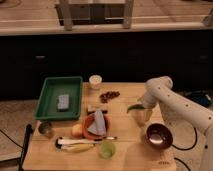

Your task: Place pepper in plastic cup

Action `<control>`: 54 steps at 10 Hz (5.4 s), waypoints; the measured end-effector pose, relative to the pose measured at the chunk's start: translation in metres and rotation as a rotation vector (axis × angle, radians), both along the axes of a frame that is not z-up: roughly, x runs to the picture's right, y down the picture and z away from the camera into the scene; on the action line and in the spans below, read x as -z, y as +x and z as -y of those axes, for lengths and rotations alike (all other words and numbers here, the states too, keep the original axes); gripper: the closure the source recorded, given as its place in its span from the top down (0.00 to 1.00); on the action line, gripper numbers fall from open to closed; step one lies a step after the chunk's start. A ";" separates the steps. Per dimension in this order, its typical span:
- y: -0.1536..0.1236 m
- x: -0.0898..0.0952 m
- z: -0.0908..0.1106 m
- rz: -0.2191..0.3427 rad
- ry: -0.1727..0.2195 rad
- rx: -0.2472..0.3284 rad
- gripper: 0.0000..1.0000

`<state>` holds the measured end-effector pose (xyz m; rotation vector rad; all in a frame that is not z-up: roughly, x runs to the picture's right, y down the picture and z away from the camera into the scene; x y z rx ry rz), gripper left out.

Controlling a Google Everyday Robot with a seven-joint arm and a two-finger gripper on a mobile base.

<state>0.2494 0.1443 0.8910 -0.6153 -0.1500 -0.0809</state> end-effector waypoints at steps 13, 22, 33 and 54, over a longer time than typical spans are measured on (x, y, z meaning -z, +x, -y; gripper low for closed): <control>0.002 -0.005 0.000 0.024 0.000 0.048 0.80; 0.001 -0.007 0.000 0.038 0.001 0.076 0.80; 0.003 -0.009 0.000 0.054 0.000 0.106 0.80; 0.004 -0.009 0.002 0.068 0.004 0.135 0.80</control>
